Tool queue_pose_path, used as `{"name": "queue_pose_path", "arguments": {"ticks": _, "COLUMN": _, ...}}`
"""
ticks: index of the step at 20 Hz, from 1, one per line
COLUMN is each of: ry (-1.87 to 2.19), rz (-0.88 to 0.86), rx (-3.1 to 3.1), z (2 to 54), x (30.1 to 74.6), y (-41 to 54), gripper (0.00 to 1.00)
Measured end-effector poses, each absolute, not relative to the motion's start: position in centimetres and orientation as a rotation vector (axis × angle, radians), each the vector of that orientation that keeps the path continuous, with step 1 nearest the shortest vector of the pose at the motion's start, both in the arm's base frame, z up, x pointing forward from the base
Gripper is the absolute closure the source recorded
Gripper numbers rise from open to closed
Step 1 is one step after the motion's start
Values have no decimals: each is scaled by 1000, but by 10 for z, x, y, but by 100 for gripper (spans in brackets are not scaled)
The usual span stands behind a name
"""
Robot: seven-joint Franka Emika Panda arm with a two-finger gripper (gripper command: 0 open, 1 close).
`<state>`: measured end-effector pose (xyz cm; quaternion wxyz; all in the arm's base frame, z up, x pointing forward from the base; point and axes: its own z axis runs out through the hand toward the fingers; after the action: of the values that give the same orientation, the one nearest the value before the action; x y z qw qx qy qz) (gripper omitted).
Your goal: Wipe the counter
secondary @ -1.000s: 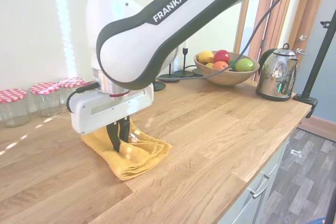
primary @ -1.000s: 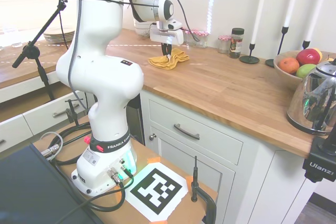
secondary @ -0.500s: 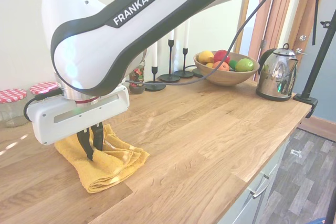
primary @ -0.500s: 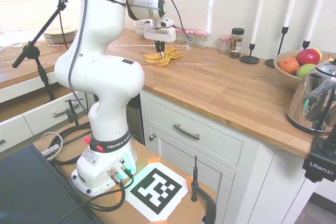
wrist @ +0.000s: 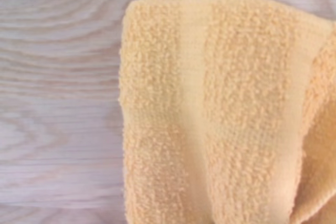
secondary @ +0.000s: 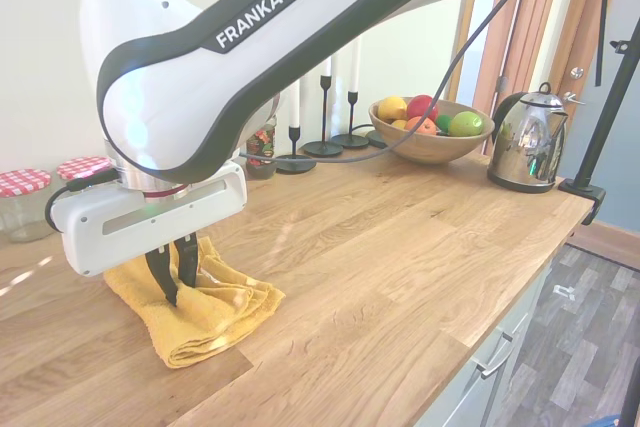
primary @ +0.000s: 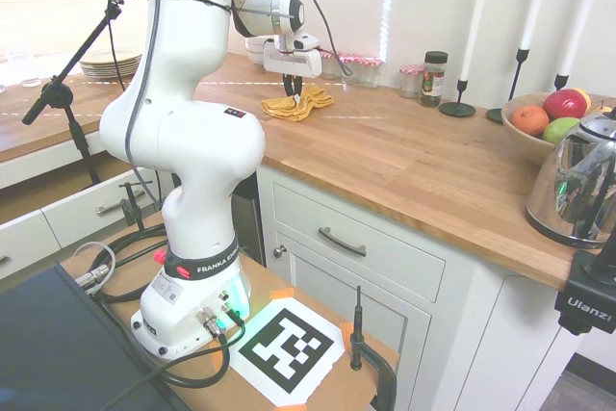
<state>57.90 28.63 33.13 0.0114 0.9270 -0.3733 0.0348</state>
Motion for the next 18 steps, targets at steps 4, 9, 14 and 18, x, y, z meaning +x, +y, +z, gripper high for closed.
{"name": "queue_pose_path", "arguments": {"ticks": 4, "ry": -1173, "rz": 107, "rx": 2886, "z": 331, "x": 579, "y": 282, "gripper": 0}}
{"name": "queue_pose_path", "arguments": {"ticks": 9, "ry": -1178, "rz": 107, "rx": 2882, "z": 332, "x": 580, "y": 279, "gripper": 0}}
{"name": "queue_pose_path", "arguments": {"ticks": 14, "ry": -1177, "rz": 109, "rx": 2882, "z": 333, "x": 579, "y": 279, "gripper": 0}}
{"name": "queue_pose_path", "arguments": {"ticks": 18, "ry": -1175, "rz": 110, "rx": 2882, "z": 335, "x": 577, "y": 278, "gripper": 0}}
